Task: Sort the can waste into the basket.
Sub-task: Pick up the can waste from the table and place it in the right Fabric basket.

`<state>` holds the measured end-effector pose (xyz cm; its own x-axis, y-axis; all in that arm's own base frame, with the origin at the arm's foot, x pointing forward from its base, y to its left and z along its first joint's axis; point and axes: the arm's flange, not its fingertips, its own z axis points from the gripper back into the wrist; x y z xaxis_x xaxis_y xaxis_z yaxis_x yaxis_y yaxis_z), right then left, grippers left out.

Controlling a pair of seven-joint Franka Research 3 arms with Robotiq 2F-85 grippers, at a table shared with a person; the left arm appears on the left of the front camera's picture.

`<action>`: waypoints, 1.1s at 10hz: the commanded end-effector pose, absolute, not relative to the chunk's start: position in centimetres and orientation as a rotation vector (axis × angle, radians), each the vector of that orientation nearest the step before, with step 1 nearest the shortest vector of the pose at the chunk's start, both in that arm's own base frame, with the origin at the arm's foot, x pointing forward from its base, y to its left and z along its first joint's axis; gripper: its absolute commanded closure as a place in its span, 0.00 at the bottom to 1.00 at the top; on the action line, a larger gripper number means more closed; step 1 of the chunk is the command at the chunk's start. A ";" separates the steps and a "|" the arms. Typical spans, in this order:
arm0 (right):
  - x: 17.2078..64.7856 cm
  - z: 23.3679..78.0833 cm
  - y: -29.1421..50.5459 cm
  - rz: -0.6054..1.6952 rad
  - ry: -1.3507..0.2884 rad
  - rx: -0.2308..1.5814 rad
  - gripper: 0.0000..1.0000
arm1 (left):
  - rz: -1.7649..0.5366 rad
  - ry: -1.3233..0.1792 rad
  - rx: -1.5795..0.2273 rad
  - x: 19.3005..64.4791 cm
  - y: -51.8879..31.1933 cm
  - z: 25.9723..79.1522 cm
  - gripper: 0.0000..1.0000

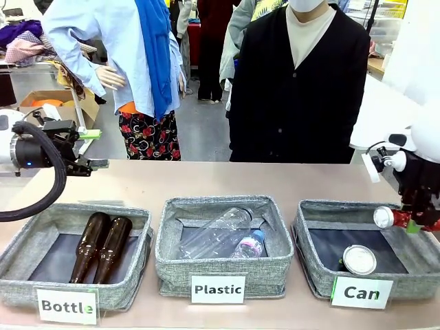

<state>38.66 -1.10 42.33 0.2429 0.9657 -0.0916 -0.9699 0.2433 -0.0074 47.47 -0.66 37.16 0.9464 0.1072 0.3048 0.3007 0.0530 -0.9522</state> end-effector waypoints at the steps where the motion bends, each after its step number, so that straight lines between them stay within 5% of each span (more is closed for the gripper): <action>1: 39.3 42.5 -1.0 1.354 0.030 -0.038 1.00 | -0.159 -0.331 -1.513 47.4 -0.7 37.5 0.00; 2: 39.5 42.6 -1.0 1.351 0.016 -0.034 0.41 | -0.159 -0.331 -1.513 47.4 -0.7 37.5 0.00; 3: 39.6 42.5 -0.9 1.353 0.003 -0.018 0.01 | -0.159 -0.331 -1.513 47.4 -0.7 37.5 0.00; 8: 39.8 42.8 -0.9 1.330 -0.018 0.011 0.00 | -0.159 -0.331 -1.513 47.4 -0.7 37.5 0.00; 11: 40.1 44.0 -1.9 1.104 -0.140 0.259 0.00 | -0.159 -0.331 -1.513 47.4 -0.7 37.5 0.00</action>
<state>39.30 -1.54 43.17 0.3712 0.9204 0.1227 -0.9284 0.3660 0.0636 47.47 -0.66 37.16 0.9464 0.1071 0.3048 0.3007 0.0529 -0.9522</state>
